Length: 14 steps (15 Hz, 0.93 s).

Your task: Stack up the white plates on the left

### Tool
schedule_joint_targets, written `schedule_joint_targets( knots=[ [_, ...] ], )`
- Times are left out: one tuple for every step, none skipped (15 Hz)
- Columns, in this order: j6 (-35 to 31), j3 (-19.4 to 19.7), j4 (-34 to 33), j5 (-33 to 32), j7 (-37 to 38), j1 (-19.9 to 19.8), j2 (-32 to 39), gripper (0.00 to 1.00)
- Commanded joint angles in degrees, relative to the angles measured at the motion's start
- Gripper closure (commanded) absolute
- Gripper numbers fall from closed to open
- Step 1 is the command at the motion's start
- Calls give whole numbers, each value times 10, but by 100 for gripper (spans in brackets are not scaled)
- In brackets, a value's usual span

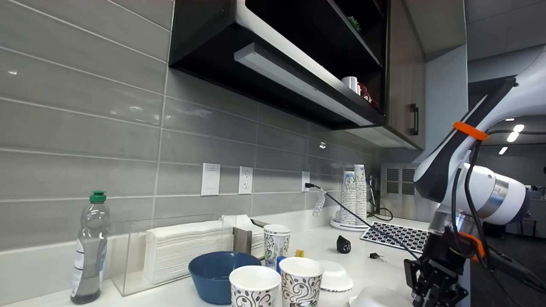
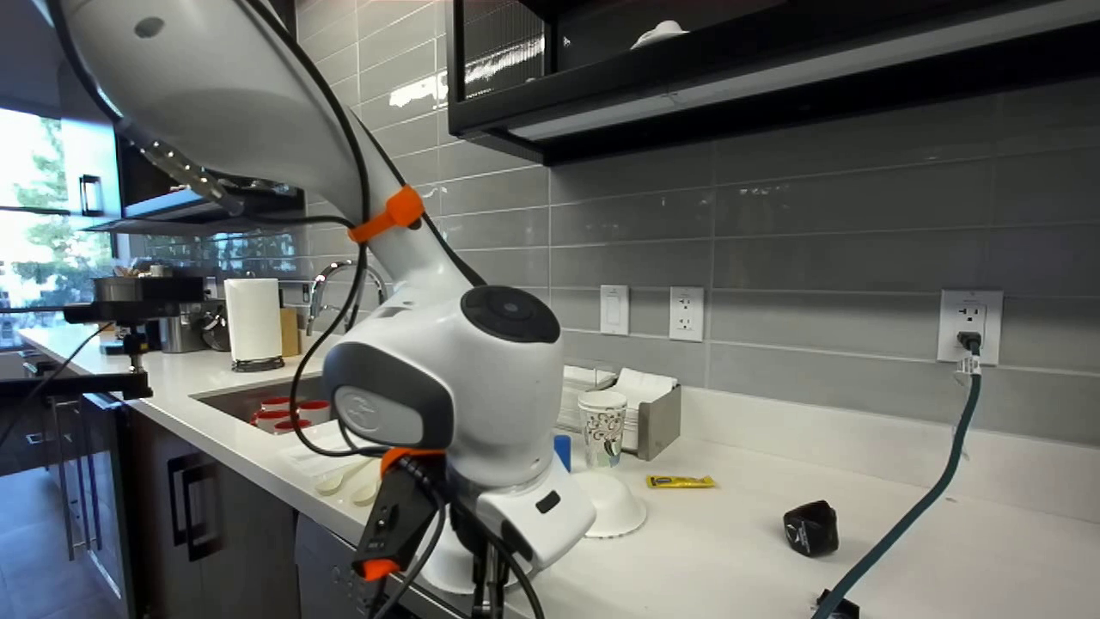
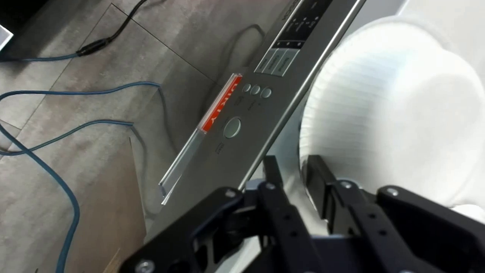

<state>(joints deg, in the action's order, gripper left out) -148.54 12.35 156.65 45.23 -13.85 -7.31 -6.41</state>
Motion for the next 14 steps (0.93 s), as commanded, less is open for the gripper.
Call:
schedule_joint_targets(
  knots=[
    [8,4,-10,28,-28,4,3,96],
    [8,4,-10,29,-30,3,3,99],
    [8,4,-11,31,-32,3,4,100],
    [9,5,-11,34,-35,3,4,100],
    [9,5,-11,37,-38,3,4,100],
    [9,5,-12,41,-42,3,4,100],
    [9,5,-11,44,-46,3,3,100],
    [9,5,-11,48,-52,3,0,100],
    [9,5,-11,53,-61,4,-3,100],
    [9,5,-10,60,-73,5,-8,100],
    [10,5,-10,70,-88,6,-13,100],
    [10,6,-10,82,-106,7,-18,100],
    [17,8,-11,98,-129,7,-24,100],
    [22,10,-12,115,-149,6,-30,100]
  ],
)
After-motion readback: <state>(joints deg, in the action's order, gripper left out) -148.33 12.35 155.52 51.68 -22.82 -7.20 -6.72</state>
